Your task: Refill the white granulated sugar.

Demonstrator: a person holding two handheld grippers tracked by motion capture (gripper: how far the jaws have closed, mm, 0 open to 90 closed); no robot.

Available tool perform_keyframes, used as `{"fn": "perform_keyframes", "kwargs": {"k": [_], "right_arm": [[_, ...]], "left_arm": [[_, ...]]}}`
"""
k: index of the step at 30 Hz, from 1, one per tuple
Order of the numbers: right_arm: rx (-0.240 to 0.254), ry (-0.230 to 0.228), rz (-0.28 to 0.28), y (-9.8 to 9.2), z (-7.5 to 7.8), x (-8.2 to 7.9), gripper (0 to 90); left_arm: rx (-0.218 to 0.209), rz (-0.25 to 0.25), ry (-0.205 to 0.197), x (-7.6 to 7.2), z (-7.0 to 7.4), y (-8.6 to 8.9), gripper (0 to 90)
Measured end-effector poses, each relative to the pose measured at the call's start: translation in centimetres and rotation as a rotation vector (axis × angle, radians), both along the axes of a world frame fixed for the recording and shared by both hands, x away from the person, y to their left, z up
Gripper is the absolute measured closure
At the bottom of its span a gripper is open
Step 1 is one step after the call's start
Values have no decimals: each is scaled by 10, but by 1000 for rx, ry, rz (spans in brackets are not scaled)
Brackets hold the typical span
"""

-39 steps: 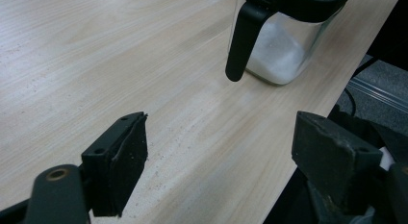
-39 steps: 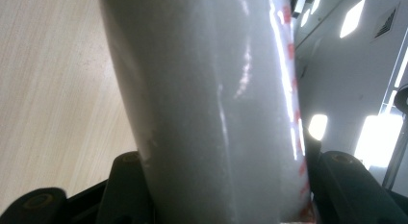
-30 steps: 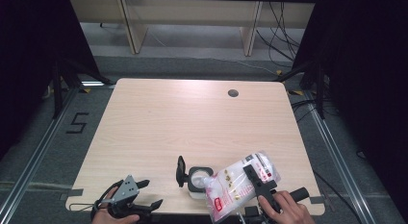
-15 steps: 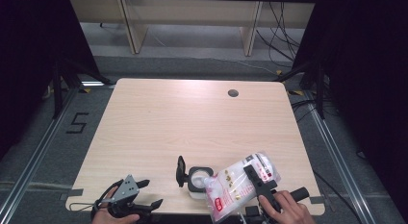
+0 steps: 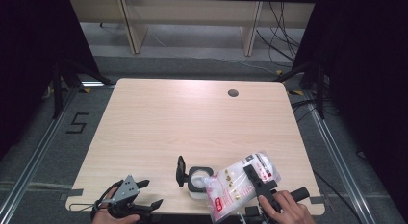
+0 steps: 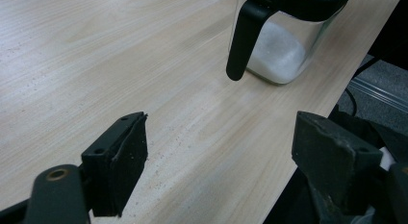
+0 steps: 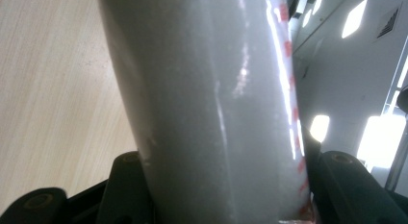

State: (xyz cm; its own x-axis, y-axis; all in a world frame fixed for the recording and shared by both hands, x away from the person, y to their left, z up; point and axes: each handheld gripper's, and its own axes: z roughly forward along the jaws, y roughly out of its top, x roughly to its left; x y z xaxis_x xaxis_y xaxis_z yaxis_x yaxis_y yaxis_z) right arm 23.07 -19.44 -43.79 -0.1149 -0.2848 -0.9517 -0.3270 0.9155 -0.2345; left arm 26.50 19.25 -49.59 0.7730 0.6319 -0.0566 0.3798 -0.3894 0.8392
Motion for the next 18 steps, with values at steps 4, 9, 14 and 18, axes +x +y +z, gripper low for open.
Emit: {"fn": "perform_keyframes", "kwargs": {"k": [4, 9, 14, 18], "right_arm": [[-6, -8, 15, 0, 0, 1, 513], [-3, -6, 10, 0, 1, 2, 513], [2, -3, -11, -2, 1, 0, 513], [-3, -7, -10, 0, 1, 0, 513]], "left_arm": [[-24, 22, 18, -2, -1, -1, 195], [-3, 12, 24, -1, 0, -1, 195], [5, 14, 8, -2, 0, -1, 195], [35, 8, -22, -1, 2, 2, 196]]}}
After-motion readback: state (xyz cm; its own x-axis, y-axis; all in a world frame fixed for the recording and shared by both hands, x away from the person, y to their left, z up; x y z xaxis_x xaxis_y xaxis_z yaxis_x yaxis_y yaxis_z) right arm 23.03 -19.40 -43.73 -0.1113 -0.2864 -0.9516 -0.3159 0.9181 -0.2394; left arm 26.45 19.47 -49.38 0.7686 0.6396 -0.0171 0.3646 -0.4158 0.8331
